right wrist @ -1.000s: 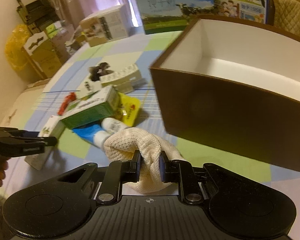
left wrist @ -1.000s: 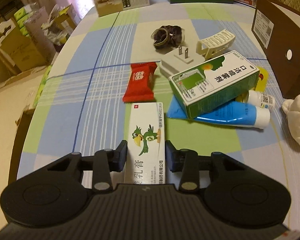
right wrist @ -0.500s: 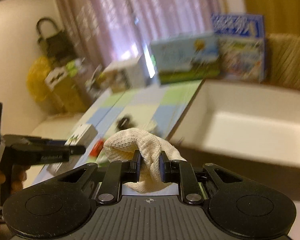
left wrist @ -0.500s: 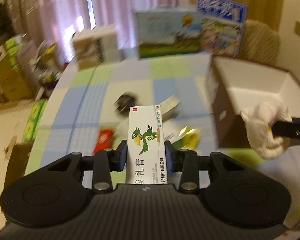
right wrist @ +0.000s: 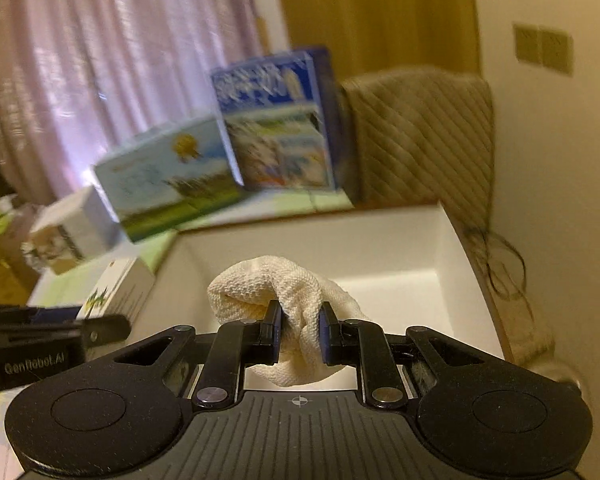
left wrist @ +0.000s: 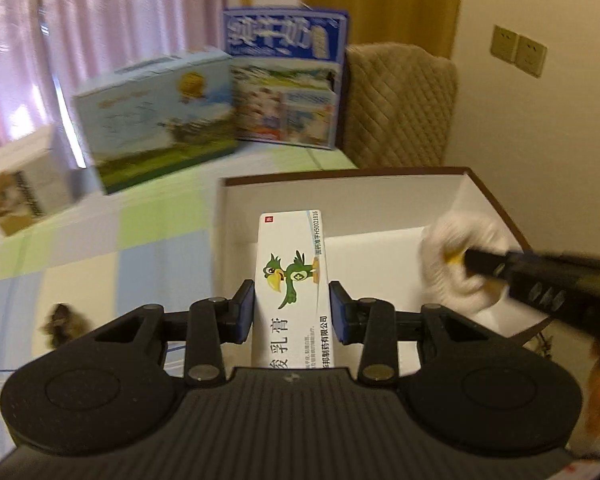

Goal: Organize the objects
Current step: 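Carry both items into the brown box and open both tools, then withdraw both tools from the box back over the table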

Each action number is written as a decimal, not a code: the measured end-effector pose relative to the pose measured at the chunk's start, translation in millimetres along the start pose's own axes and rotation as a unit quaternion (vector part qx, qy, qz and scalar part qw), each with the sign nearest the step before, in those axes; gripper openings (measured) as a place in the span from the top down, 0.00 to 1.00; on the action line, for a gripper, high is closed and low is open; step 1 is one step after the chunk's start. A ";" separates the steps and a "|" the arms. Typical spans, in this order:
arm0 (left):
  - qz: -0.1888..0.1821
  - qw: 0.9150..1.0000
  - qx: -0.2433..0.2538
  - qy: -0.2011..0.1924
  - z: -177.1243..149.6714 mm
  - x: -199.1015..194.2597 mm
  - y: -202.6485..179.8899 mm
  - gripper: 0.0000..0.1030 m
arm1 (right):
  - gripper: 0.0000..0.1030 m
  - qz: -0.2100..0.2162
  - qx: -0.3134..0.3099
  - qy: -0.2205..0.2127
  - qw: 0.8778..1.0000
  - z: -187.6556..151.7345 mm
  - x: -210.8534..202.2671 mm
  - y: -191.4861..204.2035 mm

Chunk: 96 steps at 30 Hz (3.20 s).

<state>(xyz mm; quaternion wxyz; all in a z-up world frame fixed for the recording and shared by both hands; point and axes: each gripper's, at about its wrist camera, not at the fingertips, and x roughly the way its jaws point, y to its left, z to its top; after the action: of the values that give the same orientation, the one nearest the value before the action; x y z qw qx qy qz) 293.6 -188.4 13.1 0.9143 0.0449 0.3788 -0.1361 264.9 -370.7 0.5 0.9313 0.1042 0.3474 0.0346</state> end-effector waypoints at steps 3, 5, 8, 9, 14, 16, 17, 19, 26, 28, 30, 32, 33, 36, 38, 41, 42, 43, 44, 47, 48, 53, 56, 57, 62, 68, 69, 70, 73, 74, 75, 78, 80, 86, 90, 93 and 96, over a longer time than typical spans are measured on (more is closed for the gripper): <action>-0.009 1.000 0.007 0.017 3.8 26.7 -22.4 0.66 | 0.85 -0.009 0.011 0.024 1.000 -3.8 17.2 -19.7; -0.017 0.999 0.008 0.031 2.6 43.4 -34.4 0.66 | 0.85 -0.013 0.017 0.036 0.999 -6.2 26.2 -29.2; -0.018 0.999 0.008 0.050 -0.6 65.9 -47.4 0.66 | 0.86 -0.025 0.020 0.047 0.998 -7.8 35.9 -39.6; -0.017 0.998 0.008 0.055 -0.7 73.1 -50.3 0.66 | 0.86 -0.027 0.021 0.049 0.998 -7.7 37.6 -41.1; -0.013 0.997 0.009 0.076 -3.4 98.5 -58.6 0.66 | 0.86 -0.035 0.024 0.057 0.997 -9.9 44.1 -43.3; -0.017 0.996 0.005 0.084 -2.6 107.1 -59.5 0.66 | 0.86 -0.037 0.023 0.059 0.997 -9.2 46.3 -43.5; -0.018 0.996 0.002 0.085 -2.5 109.7 -60.1 0.66 | 0.86 -0.040 0.023 0.059 0.997 -9.6 46.4 -43.8; -0.017 0.997 0.001 0.082 -2.0 112.3 -60.9 0.64 | 0.86 -0.043 0.024 0.060 0.997 -8.8 48.2 -44.3; -0.014 0.996 0.006 0.083 1.1 113.5 -57.1 0.45 | 0.85 -0.035 0.020 0.060 0.997 -11.2 55.6 -44.4; -0.010 0.997 0.007 0.080 1.6 110.0 -54.6 0.40 | 0.77 -0.035 0.022 0.055 0.998 -11.3 56.4 -44.5; -0.009 0.997 0.009 0.079 2.0 106.9 -51.5 0.36 | 0.67 -0.044 0.015 0.042 0.998 -11.9 55.1 -43.7; -0.006 0.997 0.012 0.079 2.5 104.3 -48.1 0.31 | 0.56 -0.052 0.015 0.026 0.998 -11.7 52.5 -45.2; -0.002 0.997 0.014 0.079 2.8 103.2 -46.8 0.30 | 0.48 -0.052 0.019 0.021 0.998 -11.2 51.3 -46.5; 0.003 0.997 0.019 0.077 3.6 97.9 -41.9 0.28 | 0.44 -0.041 0.041 0.017 0.998 -9.9 48.4 -52.5; 0.005 0.997 0.017 0.076 4.5 93.4 -38.2 0.25 | 0.43 -0.038 0.047 0.019 0.998 -9.5 47.6 -54.3; 0.002 0.997 0.012 0.072 5.2 84.9 -31.3 0.24 | 0.43 -0.037 0.039 0.018 0.998 -9.2 43.2 -52.4; 0.002 0.997 0.011 0.072 5.1 82.4 -29.6 0.24 | 0.43 -0.035 0.038 0.016 0.999 -8.9 41.4 -51.3; 0.001 0.997 0.009 0.070 5.0 79.2 -27.3 0.24 | 0.43 -0.031 0.037 0.013 0.999 -8.9 38.7 -49.8; 0.000 0.998 0.008 0.069 4.8 76.1 -24.9 0.24 | 0.43 -0.027 0.036 0.009 0.999 -8.8 35.6 -48.1; 0.000 0.998 0.003 0.063 4.1 64.3 -17.5 0.24 | 0.43 -0.017 0.032 -0.002 0.999 -7.3 25.1 -39.8; -0.003 0.998 0.000 0.060 4.0 58.7 -13.9 0.24 | 0.43 -0.015 0.029 -0.005 0.999 -7.0 22.4 -36.9; -0.005 0.999 -0.014 0.041 3.5 28.2 8.0 0.24 | 0.42 -0.007 0.003 -0.026 1.000 -6.5 3.9 -16.3; 0.002 0.999 -0.025 0.027 -1.0 6.5 27.6 0.22 | 0.42 0.020 -0.004 -0.041 0.999 -6.6 -7.7 0.5; 0.004 0.999 -0.029 0.023 -2.8 -1.1 34.6 0.22 | 0.41 0.032 -0.004 -0.043 0.999 -6.8 -10.3 5.8; 0.030 0.999 -0.042 0.002 -16.3 -43.8 74.3 0.19 | 0.41 0.079 -0.016 -0.040 0.996 -9.0 -17.5 38.5; 0.061 0.996 -0.064 -0.012 -34.6 -88.0 118.3 0.18 | 0.41 0.120 -0.039 -0.029 0.992 -14.6 -21.0 73.4; 0.065 0.996 -0.067 -0.014 -38.2 -94.3 124.1 0.18 | 0.41 0.125 -0.041 -0.026 0.991 -15.6 -21.4 77.4; 0.070 0.995 -0.070 -0.016 -41.3 -100.6 130.0 0.18 | 0.41 0.131 -0.042 -0.024 0.990 -16.4 -22.0 81.9; 0.083 0.993 -0.076 -0.019 -51.7 -116.4 145.6 0.17 | 0.41 0.153 -0.046 -0.017 0.987 -20.1 -22.7 94.6; 0.088 0.993 -0.079 -0.019 -55.4 -121.3 150.8 0.17 | 0.41 0.160 -0.047 -0.015 0.986 -22.0 -23.0 99.5; 0.091 0.992 -0.082 -0.019 -58.9 -125.2 155.4 0.17 | 0.41 0.168 -0.049 -0.013 0.984 -24.2 -22.9 103.3; 0.104 0.990 -0.091 -0.015 -71.5 -135.5 169.4 0.17 | 0.41 0.190 -0.057 -0.005 0.980 -29.3 -22.0 117.6; 0.110 0.989 -0.097 -0.012 -81.2 -140.2 177.0 0.17 | 0.41 0.202 -0.067 0.001 0.977 -33.2 -20.1 127.1; 0.120 0.986 -0.113 0.002 -107.8 -142.8 193.8 0.17 | 0.41 0.225 -0.097 0.023 0.969 -48.0 -11.7 154.7; 0.120 0.984 -0.128 0.011 -124.0 -140.3 204.5 0.17 | 0.41 0.229 -0.124 0.045 0.964 -63.2 -2.2 166.0; 0.117 0.983 -0.137 0.022 -135.9 -133.7 209.5 0.17 | 0.41 0.227 -0.141 0.065 0.961 -74.9 8.2 171.6; 0.114 0.983 -0.143 0.033 -146.6 -126.0 212.9 0.17 | 0.41 0.225 -0.151 0.080 0.959 -84.6 16.5 176.7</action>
<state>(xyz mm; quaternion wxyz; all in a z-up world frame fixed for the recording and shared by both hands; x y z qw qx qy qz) 168.9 70.0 -6.5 0.9080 -0.0388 0.4163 0.0258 223.4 -181.6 -33.9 0.8732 0.0344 0.3792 0.3042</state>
